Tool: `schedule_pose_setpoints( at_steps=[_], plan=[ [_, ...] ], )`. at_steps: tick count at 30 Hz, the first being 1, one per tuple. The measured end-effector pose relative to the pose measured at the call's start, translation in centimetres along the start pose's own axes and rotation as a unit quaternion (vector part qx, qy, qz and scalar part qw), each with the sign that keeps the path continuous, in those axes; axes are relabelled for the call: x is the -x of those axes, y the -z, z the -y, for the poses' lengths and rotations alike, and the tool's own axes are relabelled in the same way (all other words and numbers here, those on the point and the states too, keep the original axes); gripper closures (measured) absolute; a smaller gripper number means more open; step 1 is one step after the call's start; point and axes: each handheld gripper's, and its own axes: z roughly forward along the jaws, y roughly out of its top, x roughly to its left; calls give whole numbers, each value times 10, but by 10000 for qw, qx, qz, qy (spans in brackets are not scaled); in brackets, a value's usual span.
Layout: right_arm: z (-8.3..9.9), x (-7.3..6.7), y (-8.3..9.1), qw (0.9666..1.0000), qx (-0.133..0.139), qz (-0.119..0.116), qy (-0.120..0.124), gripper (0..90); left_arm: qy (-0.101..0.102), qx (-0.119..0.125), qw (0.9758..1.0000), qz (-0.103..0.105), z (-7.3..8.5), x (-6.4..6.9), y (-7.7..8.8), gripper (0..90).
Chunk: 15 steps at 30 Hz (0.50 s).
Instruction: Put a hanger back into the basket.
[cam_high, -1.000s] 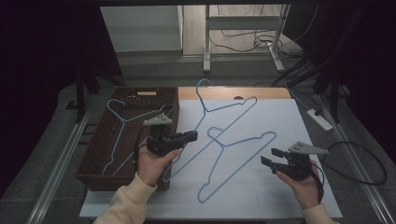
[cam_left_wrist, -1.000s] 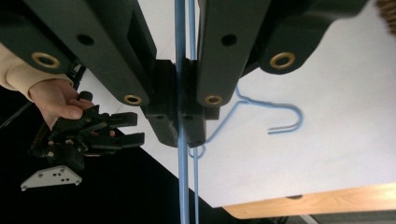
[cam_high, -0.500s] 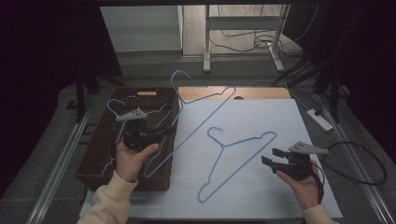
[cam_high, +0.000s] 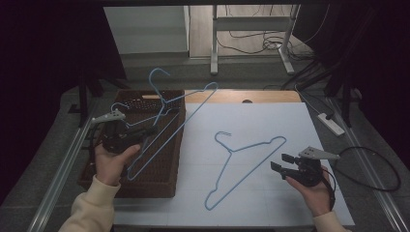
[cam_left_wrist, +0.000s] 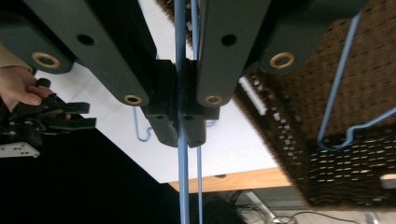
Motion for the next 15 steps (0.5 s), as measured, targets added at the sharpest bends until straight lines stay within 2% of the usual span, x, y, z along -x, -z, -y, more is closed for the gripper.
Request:
schedule_pose_setpoints(
  at_steps=[6, 7, 15],
  plan=[
    [0, 0, -1, 10000, -18, 9, -4, 389, 56, 37, 9999, -89, 6, -13, 9, 862],
    [0, 0, -1, 10000, -28, 16, 7, 389, 99, 38, 9998, -157, 8, -19, 13, 862],
    [1, 0, -2, 10000, -61, 32, 23, 387, 186, 10, 9990, -404, 12, -39, 25, 862]
  ],
)
